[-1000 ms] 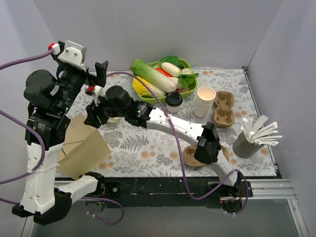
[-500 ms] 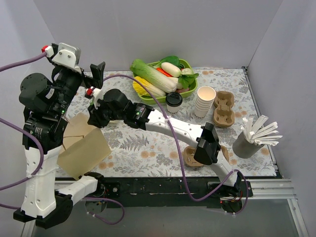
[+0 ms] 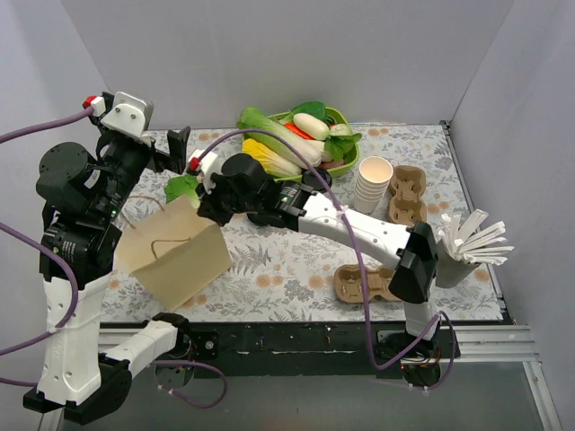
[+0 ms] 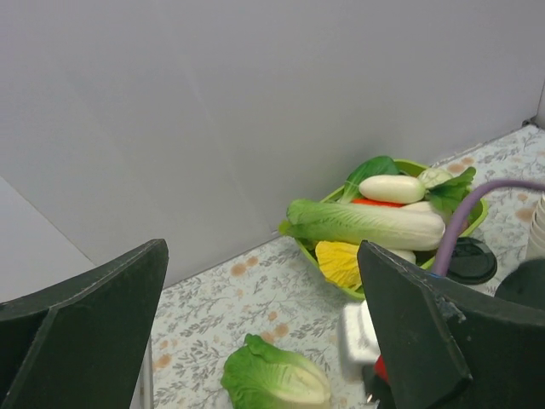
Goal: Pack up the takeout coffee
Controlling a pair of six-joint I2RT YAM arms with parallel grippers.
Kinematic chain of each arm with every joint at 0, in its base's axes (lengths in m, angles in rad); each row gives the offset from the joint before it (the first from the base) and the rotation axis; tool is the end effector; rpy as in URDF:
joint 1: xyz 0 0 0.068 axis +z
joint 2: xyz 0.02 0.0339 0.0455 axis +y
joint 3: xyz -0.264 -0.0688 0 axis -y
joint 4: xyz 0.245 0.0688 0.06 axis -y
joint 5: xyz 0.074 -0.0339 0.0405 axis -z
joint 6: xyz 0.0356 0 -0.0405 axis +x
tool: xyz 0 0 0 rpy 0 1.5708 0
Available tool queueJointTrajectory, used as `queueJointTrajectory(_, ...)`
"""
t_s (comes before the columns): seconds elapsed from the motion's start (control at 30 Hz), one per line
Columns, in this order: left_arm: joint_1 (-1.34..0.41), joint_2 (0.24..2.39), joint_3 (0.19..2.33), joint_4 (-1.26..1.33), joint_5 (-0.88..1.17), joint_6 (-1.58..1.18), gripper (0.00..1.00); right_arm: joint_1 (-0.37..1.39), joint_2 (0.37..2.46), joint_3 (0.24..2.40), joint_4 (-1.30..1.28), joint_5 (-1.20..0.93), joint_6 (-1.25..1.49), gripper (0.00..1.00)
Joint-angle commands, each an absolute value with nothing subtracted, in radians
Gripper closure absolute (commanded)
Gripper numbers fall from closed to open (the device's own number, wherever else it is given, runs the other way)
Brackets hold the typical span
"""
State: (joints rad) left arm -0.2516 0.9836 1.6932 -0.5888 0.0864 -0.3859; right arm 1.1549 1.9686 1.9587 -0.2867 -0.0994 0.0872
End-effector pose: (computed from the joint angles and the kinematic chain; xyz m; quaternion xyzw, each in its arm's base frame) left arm 0.1243 -0.0351 0.5516 -0.0122 0.6632 -0.2615 0.7012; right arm 0.1877 0.4336 0.3825 -0.4340 0.6761 0.3782 0.4599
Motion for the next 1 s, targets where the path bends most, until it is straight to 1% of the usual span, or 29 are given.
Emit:
queueJointTrajectory(0.0, -0.249, 0.985, 1.703, -0.695, 0.107, -0.311, 0.05, 1.057, 1.793, 1.826, -0.284, -0.126, 0.006, 0.99)
queueJointTrajectory(0.07, -0.249, 0.997, 1.707, -0.745, 0.142, -0.337, 0.05, 1.010, 1.723, 1.711, -0.276, -0.133, -0.009, 0.99)
queueJointTrajectory(0.13, -0.248, 0.999, 1.697, -0.826, 0.228, -0.341, 0.05, 0.977, 1.680, 1.645, -0.265, -0.170, -0.052, 0.99)
queueJointTrajectory(0.17, -0.249, 0.997, 1.687, -0.851, 0.309, -0.344, 0.05, 0.951, 1.646, 1.588, -0.265, -0.172, -0.060, 0.99)
queueJointTrajectory(0.27, -0.249, 1.015, 1.657, -0.959, 0.398, -0.357, 0.05, 0.908, 1.597, 1.520, -0.273, -0.172, -0.089, 0.99)
queueJointTrajectory(0.33, -0.249, 1.020, 1.605, -0.988, 0.419, -0.383, 0.05, 0.891, 1.580, 1.503, -0.285, -0.176, -0.110, 0.99)
queueJointTrajectory(0.43, -0.242, 1.029, 1.545, -1.035, 0.485, -0.344, 0.07, 0.861, 1.556, 1.474, -0.282, -0.175, -0.120, 0.99)
queueJointTrajectory(0.47, -0.230, 1.035, 1.537, -1.040, 0.495, -0.344, 0.07, 0.848, 1.549, 1.468, -0.282, -0.175, -0.118, 0.99)
queueJointTrajectory(0.5, -0.177, 1.051, 1.532, -1.052, 0.556, -0.322, 0.07, 0.844, 1.546, 1.462, -0.282, -0.176, -0.115, 0.99)
queueJointTrajectory(0.6, -0.124, 1.083, 1.542, -1.101, 0.645, -0.302, 0.08, 0.831, 1.540, 1.445, -0.267, -0.173, -0.100, 0.99)
queueJointTrajectory(0.73, -0.123, 1.155, 1.603, -1.173, 0.725, -0.310, 0.10, 0.822, 1.540, 1.439, -0.255, -0.169, -0.066, 0.99)
queueJointTrajectory(0.83, -0.123, 1.158, 1.612, -1.218, 0.767, -0.313, 0.11, 0.818, 1.535, 1.442, -0.250, -0.172, -0.037, 0.99)
queueJointTrajectory(0.97, -0.124, 1.146, 1.605, -1.284, 0.839, -0.345, 0.11, 0.816, 1.548, 1.491, -0.275, -0.106, 0.047, 0.99)
